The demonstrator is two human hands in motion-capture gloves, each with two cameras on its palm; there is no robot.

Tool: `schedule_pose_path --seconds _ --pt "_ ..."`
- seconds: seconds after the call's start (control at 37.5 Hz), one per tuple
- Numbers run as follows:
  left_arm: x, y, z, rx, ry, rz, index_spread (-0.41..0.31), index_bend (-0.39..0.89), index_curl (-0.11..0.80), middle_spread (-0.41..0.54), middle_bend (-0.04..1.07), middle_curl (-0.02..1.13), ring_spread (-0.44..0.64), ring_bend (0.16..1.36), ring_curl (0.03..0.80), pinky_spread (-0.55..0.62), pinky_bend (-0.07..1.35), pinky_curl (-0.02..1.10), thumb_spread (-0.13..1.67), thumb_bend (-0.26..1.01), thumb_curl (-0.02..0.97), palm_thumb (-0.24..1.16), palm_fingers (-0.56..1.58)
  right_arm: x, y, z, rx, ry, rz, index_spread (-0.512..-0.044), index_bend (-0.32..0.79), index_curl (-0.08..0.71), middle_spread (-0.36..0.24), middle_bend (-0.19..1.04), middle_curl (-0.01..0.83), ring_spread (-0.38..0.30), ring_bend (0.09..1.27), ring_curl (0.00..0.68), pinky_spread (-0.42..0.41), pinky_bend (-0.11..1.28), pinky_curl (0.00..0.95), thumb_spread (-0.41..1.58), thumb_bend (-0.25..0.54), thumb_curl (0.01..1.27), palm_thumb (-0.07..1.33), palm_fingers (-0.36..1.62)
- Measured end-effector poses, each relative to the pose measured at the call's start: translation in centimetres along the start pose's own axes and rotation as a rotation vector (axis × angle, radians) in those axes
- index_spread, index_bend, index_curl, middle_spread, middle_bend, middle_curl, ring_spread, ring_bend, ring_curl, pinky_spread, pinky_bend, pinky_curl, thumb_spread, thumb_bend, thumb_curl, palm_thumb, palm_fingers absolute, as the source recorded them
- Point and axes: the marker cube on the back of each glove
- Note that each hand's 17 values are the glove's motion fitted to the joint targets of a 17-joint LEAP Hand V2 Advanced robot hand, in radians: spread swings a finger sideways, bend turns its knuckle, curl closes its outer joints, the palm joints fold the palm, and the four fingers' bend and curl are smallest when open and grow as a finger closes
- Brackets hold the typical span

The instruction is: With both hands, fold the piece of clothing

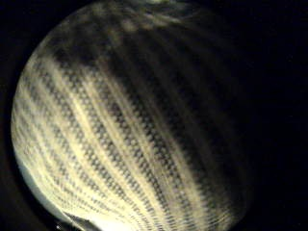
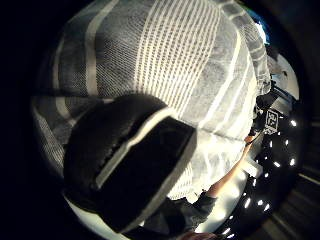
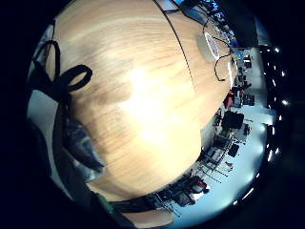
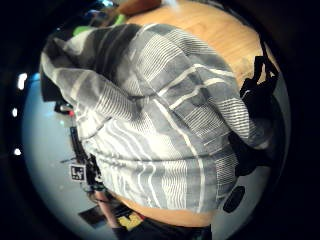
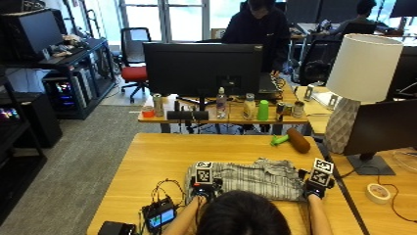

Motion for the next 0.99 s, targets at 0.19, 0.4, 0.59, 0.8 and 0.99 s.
schedule_pose_path --seconds 0.19,0.4,0.59,0.8,0.99 --pt "0.1 0.4 -0.3 -0.071 0.008 -0.046 -0.083 0.15 0.256 0.273 0.17 0.27 0.51 0.52 0.32 0.56 0.49 0.32 1.0 -0.04 0.159 -0.03 -0.03 0.2 0.3 -0.9 -0.095 0.004 0.021 -0.239 0.21 0.361 -0.127 0.34 0.489 -0.189 0.62 0.482 -0.281 0.63 0.426 0.97 0.024 0.32 1.09 1.33" --pt "0.1 0.5 -0.7 -0.068 0.02 -0.052 -0.077 0.16 0.268 0.265 0.17 0.27 0.5 0.53 0.314 0.55 0.5 0.33 1.02 -0.02 0.179 -0.01 0.01 1.0 -6.4 -1.0 -0.059 -0.107 -0.038 -0.242 0.19 0.392 -0.128 0.39 0.506 -0.192 0.63 0.484 -0.301 0.62 0.425 0.96 -0.003 0.32 1.11 1.35" --pt "0.5 0.4 -0.9 -0.085 0.034 -0.002 -0.066 0.17 0.287 0.262 0.17 0.27 0.49 0.53 0.31 0.53 0.49 0.33 1.04 -0.01 0.197 0.02 0.03 0.3 -7.1 -4.3 -0.075 -0.171 -0.09 -0.244 0.18 0.408 -0.128 0.4 0.512 -0.197 0.64 0.486 -0.301 0.63 0.429 0.95 -0.012 0.31 1.12 1.35" --pt "0.5 0.9 -3.1 -0.092 0.128 0.015 -0.062 0.16 0.301 0.259 0.16 0.26 0.48 0.55 0.311 0.51 0.5 0.33 1.05 -0.03 0.209 0.02 0.05 -1.7 -4.3 -11.9 0.013 -0.1 -0.131 -0.24 0.18 0.422 -0.128 0.41 0.515 -0.197 0.65 0.487 -0.299 0.64 0.432 0.94 -0.01 0.32 1.14 1.34" --pt "-0.5 1.9 -6.5 -0.006 0.136 0.018 -0.055 0.14 0.29 0.238 0.16 0.25 0.41 0.61 0.321 0.45 0.55 0.35 1.04 -0.02 0.215 0.0 0.12 -2.3 -3.1 -17.7 0.08 -0.098 -0.099 -0.236 0.18 0.427 -0.128 0.41 0.516 -0.201 0.66 0.486 -0.299 0.64 0.433 0.93 -0.011 0.32 1.15 1.34"
